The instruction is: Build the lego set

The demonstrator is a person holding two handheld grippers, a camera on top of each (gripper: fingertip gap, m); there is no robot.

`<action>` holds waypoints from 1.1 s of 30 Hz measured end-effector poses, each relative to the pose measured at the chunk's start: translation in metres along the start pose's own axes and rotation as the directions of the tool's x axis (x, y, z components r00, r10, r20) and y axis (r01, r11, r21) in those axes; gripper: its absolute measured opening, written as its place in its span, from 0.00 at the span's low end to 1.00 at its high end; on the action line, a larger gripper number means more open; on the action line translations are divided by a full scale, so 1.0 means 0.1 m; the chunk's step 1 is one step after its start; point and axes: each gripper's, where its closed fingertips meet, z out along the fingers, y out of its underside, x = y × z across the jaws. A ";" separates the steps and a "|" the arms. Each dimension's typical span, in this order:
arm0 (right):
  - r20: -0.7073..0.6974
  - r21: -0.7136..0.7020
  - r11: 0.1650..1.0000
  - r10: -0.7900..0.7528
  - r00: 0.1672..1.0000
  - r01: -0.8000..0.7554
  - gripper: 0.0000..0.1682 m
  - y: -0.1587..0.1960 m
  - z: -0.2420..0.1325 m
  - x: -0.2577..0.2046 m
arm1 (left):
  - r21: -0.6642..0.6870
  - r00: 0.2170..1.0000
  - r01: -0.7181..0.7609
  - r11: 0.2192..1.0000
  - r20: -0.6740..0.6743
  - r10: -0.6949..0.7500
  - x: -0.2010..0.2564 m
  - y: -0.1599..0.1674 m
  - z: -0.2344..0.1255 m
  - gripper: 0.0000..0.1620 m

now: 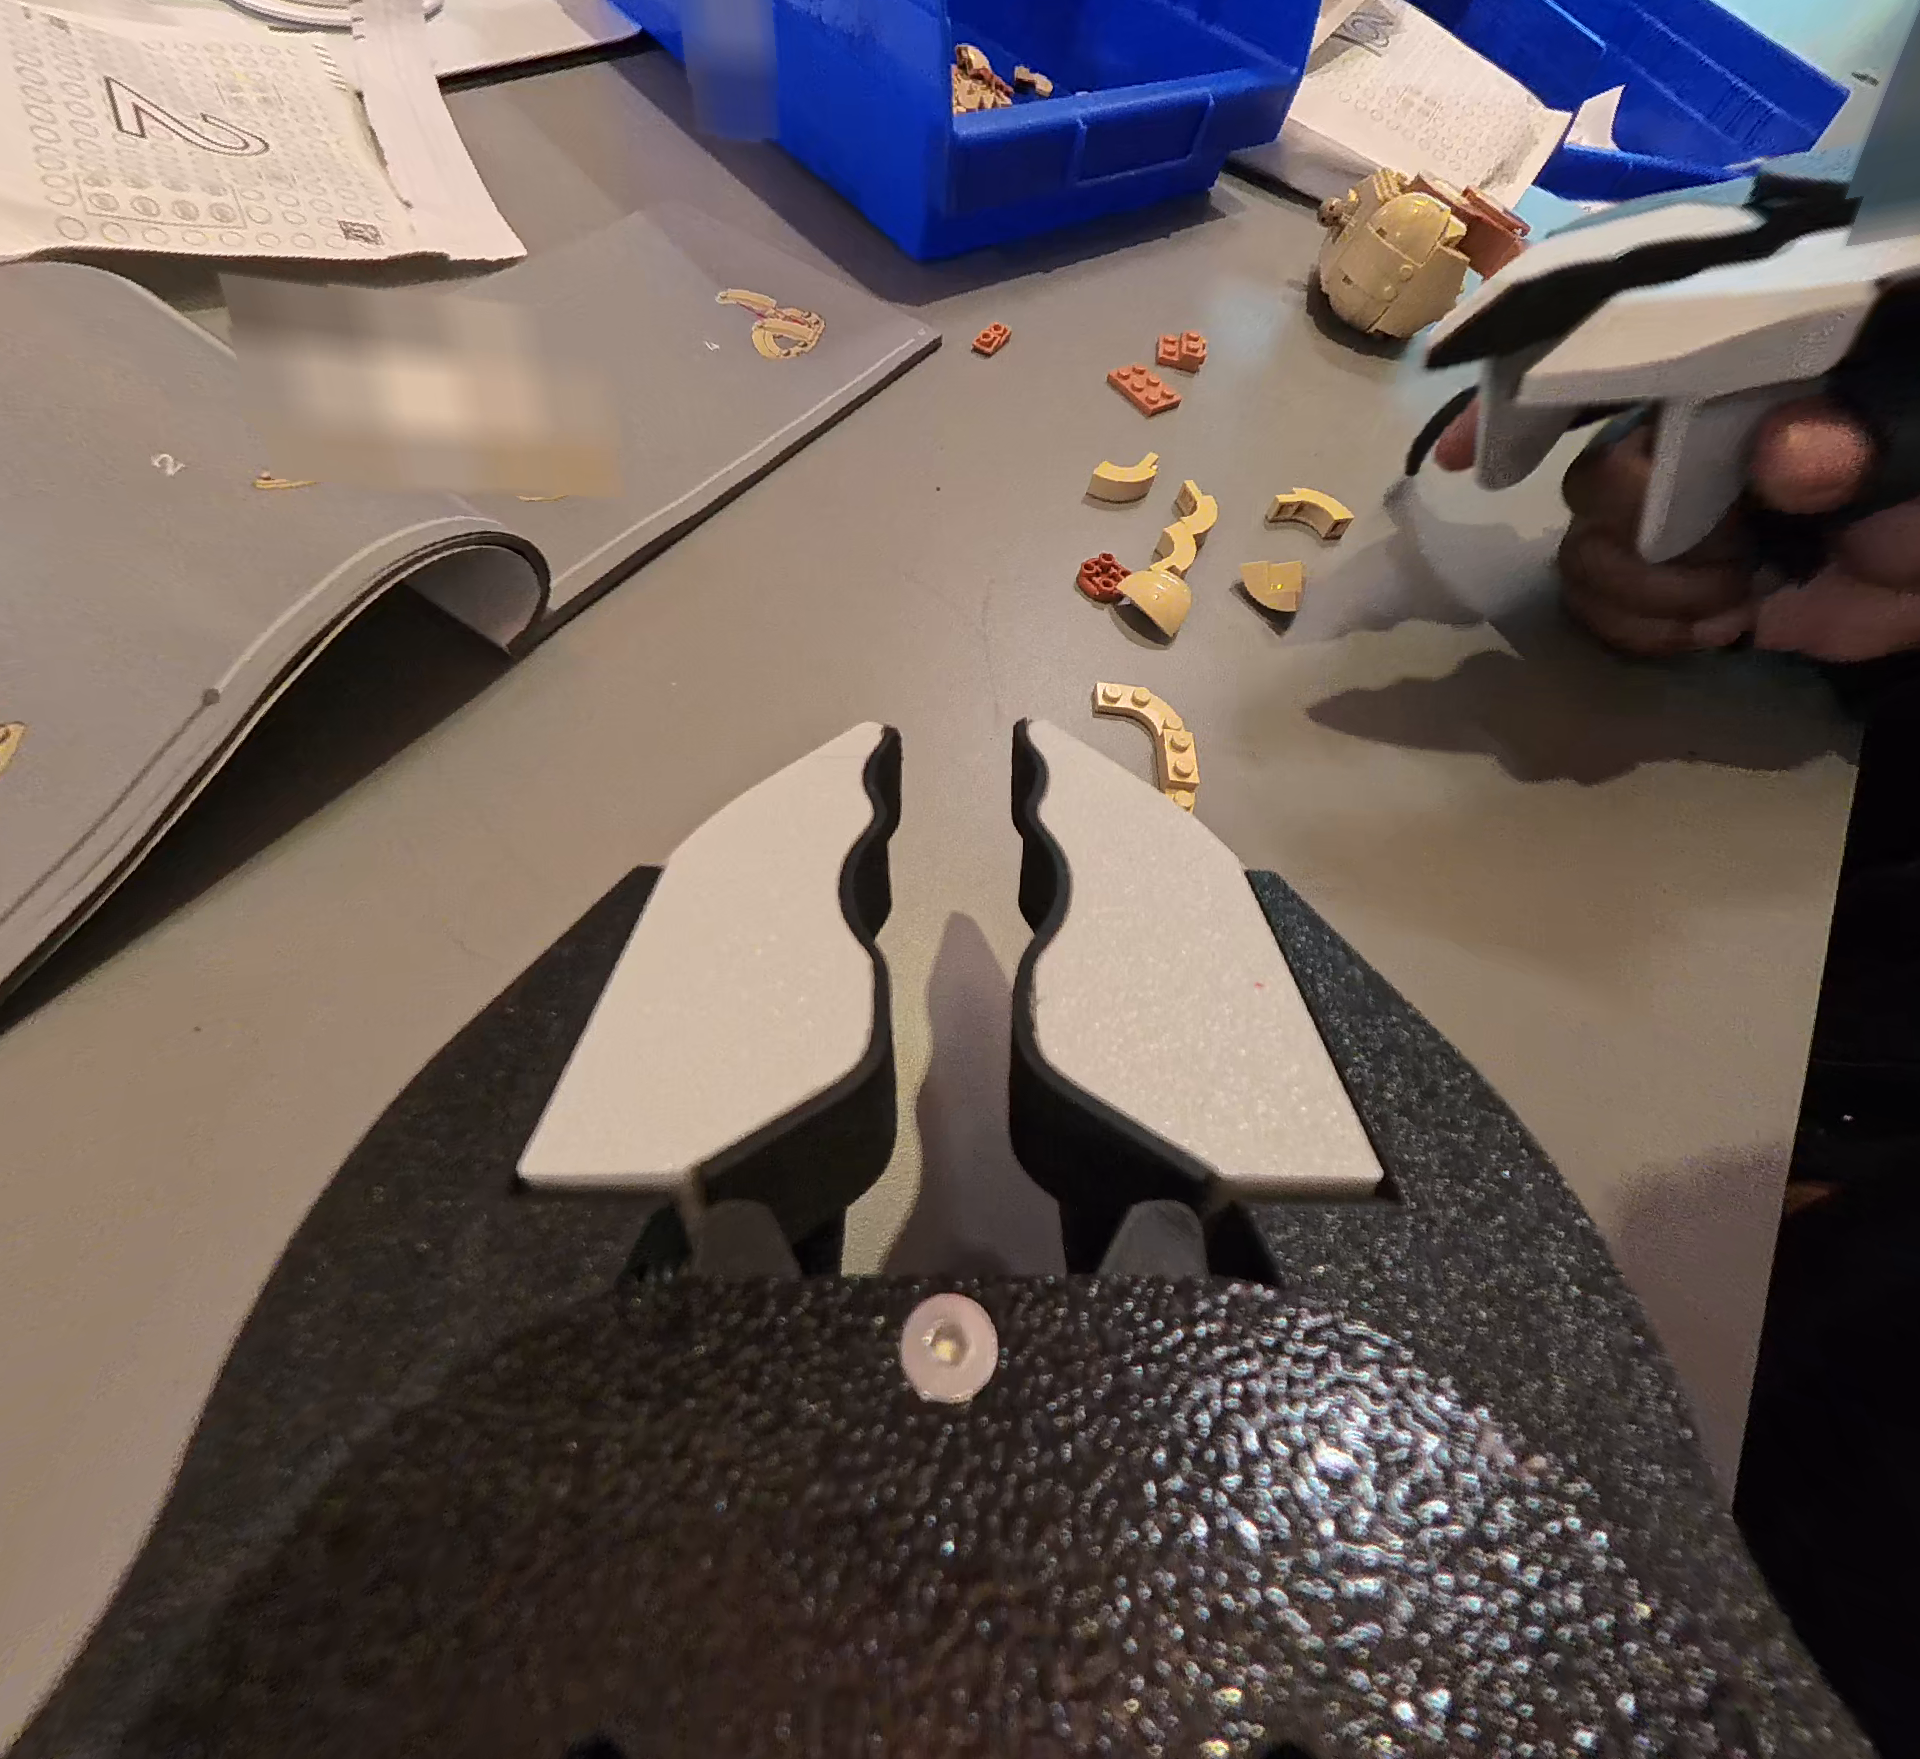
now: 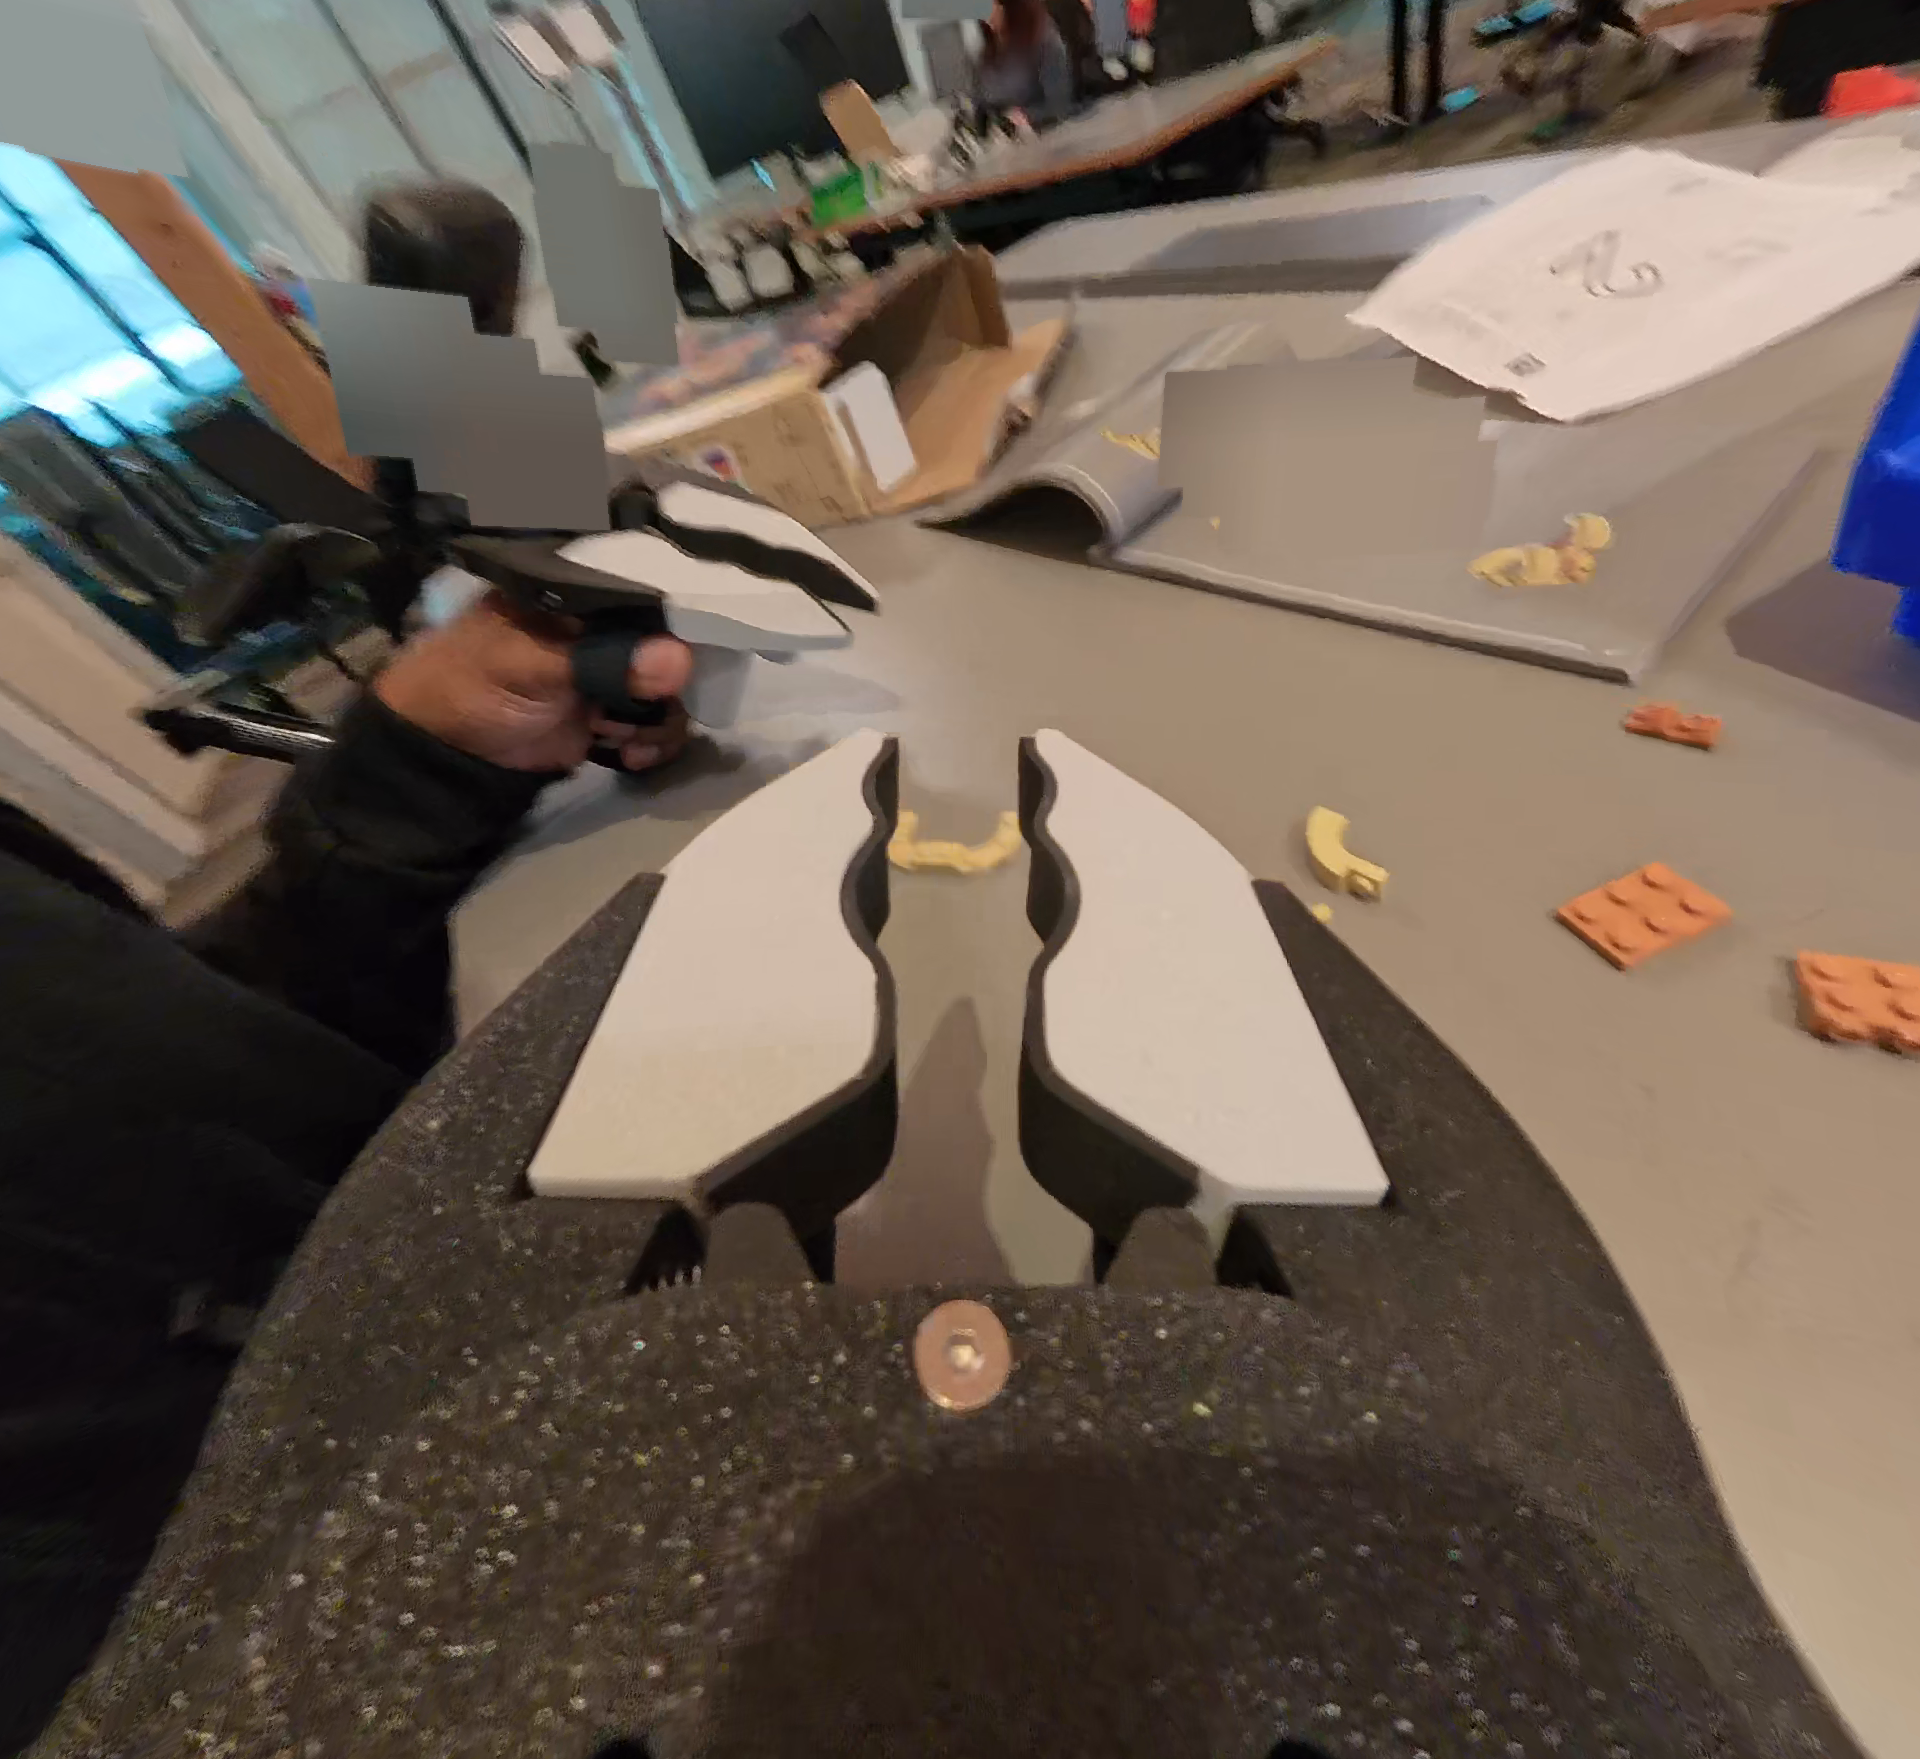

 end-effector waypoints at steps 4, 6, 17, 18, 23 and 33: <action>-0.018 0.057 0.994 -0.096 0.995 0.097 0.14 -0.32 -0.29 0.13 | -0.018 1.000 -0.001 1.000 -0.009 0.001 0.01 0.02 0.02 0.12; -0.130 0.026 0.970 -0.237 0.963 0.242 0.14 -0.58 -0.52 0.35 | -0.032 1.000 -0.012 0.999 -0.007 0.012 0.01 0.04 0.03 0.12; -0.152 -0.547 0.631 -0.721 0.676 0.550 0.14 -1.38 -0.94 1.84 | -0.071 0.997 -0.064 0.995 0.027 0.067 -0.02 0.08 0.06 0.12; -0.153 -0.554 0.629 -0.720 0.677 0.545 0.14 -1.42 -0.92 1.92 | -0.070 0.997 -0.063 0.996 0.029 0.066 -0.03 0.08 0.06 0.12; -0.159 -0.569 0.632 -0.712 0.684 0.526 0.11 -1.46 -0.80 2.16 | -0.068 0.997 -0.060 0.996 0.041 0.063 -0.05 0.08 0.05 0.12; -0.006 -0.675 0.500 -0.739 0.673 0.543 0.09 -1.37 -0.43 2.56 | -0.075 0.998 -0.042 0.996 0.054 0.046 -0.10 0.09 0.05 0.12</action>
